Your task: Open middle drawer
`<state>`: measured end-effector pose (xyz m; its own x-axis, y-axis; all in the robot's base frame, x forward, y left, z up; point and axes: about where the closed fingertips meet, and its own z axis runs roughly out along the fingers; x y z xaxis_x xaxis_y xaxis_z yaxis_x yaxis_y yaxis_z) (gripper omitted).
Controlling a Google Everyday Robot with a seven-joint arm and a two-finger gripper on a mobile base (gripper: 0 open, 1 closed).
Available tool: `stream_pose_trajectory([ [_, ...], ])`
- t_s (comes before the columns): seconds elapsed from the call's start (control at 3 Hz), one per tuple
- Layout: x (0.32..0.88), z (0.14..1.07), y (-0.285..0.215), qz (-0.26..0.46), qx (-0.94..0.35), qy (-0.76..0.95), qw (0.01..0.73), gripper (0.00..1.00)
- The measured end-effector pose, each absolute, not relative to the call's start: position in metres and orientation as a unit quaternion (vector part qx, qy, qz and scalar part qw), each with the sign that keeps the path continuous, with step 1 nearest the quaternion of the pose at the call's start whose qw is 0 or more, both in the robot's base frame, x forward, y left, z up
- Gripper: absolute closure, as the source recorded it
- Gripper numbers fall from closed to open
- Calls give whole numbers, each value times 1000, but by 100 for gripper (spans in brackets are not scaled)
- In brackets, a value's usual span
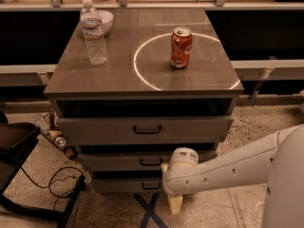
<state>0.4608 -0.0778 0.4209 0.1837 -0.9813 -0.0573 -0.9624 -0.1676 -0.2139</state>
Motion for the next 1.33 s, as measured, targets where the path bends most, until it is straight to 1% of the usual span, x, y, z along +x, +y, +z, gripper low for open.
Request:
stream_pose_trajectory([
  [0.33,470,419,-60,-44,-774,622,106,0],
  [0.67,488,413,-52,-58,-781,613,100,0],
  [1.33,500,399,-43,-50,-788,605,103,0],
])
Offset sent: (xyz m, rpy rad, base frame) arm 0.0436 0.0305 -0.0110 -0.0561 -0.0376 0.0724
